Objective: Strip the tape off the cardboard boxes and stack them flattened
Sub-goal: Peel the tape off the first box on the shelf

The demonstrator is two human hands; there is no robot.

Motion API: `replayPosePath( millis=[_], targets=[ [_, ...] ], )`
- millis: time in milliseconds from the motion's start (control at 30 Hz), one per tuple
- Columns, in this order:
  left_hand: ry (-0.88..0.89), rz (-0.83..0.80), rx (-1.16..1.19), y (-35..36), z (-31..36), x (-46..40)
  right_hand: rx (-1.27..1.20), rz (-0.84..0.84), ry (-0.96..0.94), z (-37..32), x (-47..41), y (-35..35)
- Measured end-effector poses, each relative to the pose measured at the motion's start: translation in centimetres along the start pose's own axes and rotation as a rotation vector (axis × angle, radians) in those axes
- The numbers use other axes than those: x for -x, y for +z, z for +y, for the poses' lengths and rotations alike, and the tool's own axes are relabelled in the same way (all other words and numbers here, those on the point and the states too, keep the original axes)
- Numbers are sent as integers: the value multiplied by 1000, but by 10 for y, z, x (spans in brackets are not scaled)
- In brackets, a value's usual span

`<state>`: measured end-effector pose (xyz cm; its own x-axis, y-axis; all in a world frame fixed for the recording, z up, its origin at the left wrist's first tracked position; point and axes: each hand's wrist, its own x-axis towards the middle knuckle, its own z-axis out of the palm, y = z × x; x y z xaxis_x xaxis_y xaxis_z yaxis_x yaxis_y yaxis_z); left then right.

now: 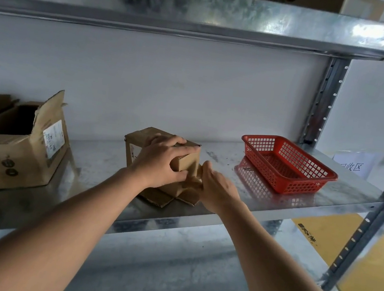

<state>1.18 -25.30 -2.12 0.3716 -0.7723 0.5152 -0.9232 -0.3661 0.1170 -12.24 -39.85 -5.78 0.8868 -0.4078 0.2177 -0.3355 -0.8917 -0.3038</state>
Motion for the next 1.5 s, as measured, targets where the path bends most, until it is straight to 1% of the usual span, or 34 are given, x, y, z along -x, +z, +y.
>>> replayPosePath(
  millis=[67, 133, 267, 367, 433, 500, 633, 733, 867, 900, 967, 1067, 1133, 1200, 1267, 1400, 1433, 1500],
  targets=[
    [-14, 17, 33, 1, 2, 2, 109, -82, 14, -1, -1, 4],
    [-24, 10, 55, 0, 2, 2, 135, -140, 36, 0, 0, 2],
    [-40, -21, 102, -2, 0, 0, 111, -267, 54, 3, -2, -6],
    [-30, -26, 112, -2, -2, 1, 43, -364, 13, 0, -6, -8],
    [-25, -25, 104, -1, -4, 2, -18, -385, 15, -4, -9, -8],
    [-23, -11, 90, 0, -4, 3, -39, -366, 2, -7, -8, -9],
    [-15, 4, 73, 3, -3, 2, 5, -341, -93, -13, 2, -9],
    [-16, -17, 84, 2, -4, -2, -20, -228, -146, -17, 3, -30],
    [5, -59, 65, 1, -7, -3, 137, -91, -54, -2, -1, -50],
    [-2, -61, 81, 1, -7, -3, 131, -68, -33, 1, 0, -49],
    [-23, -64, 100, 0, -6, -4, 32, -16, -29, 3, 1, -41],
    [-35, -60, 95, -2, -4, -4, -207, 111, -18, 4, 1, -30],
    [-38, -58, 103, -3, -3, -3, -297, 215, -11, 2, 1, -30],
    [-48, -71, 123, -3, -1, -2, -372, 273, -21, -2, 1, -30],
    [-54, -80, 116, -4, 1, -2, -512, 296, 13, -5, 3, -31],
    [-58, -83, 88, -2, 4, -4, -982, 245, 180, -8, 2, -35],
    [-54, -89, 77, -2, 3, -4, -1021, 251, 185, -6, 2, -35],
    [-41, -94, 46, 1, 3, -6, -949, 293, 167, -3, -1, -36]
  ],
)
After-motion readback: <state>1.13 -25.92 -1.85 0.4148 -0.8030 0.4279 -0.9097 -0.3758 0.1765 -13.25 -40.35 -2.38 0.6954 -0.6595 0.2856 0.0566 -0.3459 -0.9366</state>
